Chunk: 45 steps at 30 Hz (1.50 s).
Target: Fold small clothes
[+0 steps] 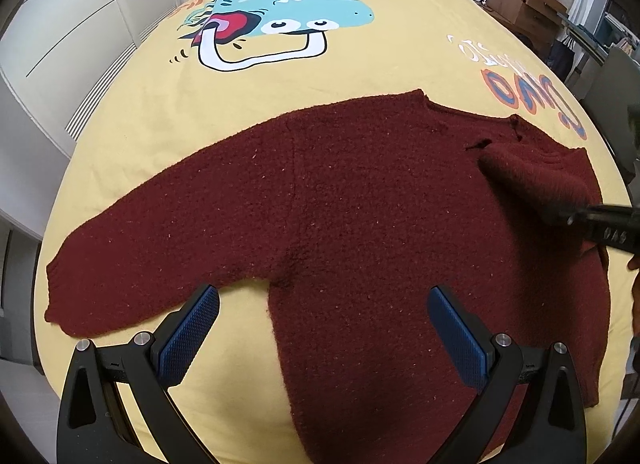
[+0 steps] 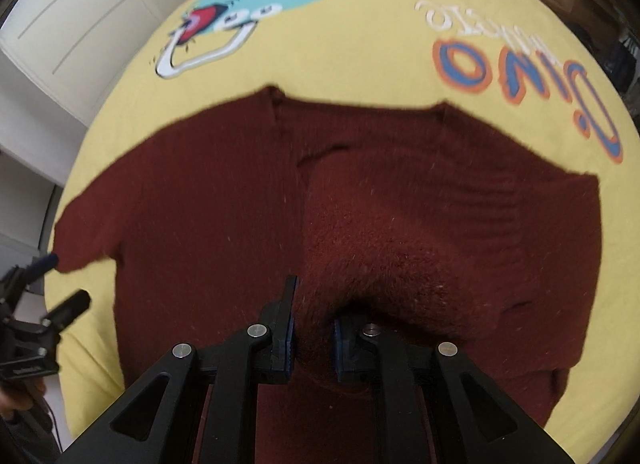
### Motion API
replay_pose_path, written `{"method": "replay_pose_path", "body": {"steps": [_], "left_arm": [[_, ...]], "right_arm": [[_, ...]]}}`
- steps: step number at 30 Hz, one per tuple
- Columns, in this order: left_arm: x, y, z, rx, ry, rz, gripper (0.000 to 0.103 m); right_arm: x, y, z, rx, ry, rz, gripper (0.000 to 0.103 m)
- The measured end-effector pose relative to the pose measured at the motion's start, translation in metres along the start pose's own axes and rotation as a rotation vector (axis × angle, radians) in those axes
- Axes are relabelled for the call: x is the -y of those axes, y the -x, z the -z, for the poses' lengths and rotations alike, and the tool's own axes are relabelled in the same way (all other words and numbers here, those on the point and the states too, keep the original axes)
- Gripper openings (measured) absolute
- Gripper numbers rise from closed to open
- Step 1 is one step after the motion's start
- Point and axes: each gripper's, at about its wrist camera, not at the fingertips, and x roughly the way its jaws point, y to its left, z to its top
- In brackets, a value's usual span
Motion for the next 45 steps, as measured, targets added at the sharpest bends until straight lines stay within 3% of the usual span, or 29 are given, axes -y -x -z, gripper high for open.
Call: {"method": "replay_pose_path", "body": {"steps": [9, 15, 16, 17, 19, 20, 27, 31, 35, 45], "left_arm": [[0.001, -0.002, 0.001, -0.005, -0.004, -0.019, 0.102], [0.002, -0.004, 0.002, -0.018, -0.015, -0.019, 0.102], [0.003, -0.005, 0.002, -0.018, -0.021, -0.023, 0.102], [0.003, -0.005, 0.001, -0.018, -0.024, -0.026, 0.102], [0.003, -0.006, 0.001, -0.02, -0.023, -0.025, 0.102], [0.003, -0.006, 0.001, -0.019, -0.017, -0.022, 0.102], [0.008, -0.007, -0.005, -0.026, -0.037, -0.027, 0.102], [0.016, -0.006, -0.008, -0.018, -0.047, -0.017, 0.102], [0.033, -0.01, -0.011, -0.028, -0.094, -0.018, 0.102], [0.129, -0.02, -0.015, -0.009, -0.33, 0.035, 0.102]], "right_arm": [[0.002, -0.03, 0.019, -0.062, 0.002, 0.028, 0.019], [0.004, -0.038, 0.024, -0.077, 0.011, 0.048, 0.027], [0.004, -0.037, 0.023, -0.077, 0.015, 0.052, 0.035], [0.003, -0.037, 0.023, -0.078, 0.019, 0.056, 0.052], [0.002, -0.035, 0.024, -0.077, 0.029, 0.082, 0.076], [0.001, -0.033, 0.024, -0.073, 0.036, 0.091, 0.08], [0.017, -0.012, 0.032, -0.082, 0.089, 0.199, 0.088], [0.038, 0.004, 0.039, -0.104, 0.102, 0.195, 0.097], [0.056, 0.022, 0.054, -0.083, 0.132, 0.227, 0.098], [0.134, 0.061, 0.089, -0.035, -0.061, 0.225, 0.098]]}}
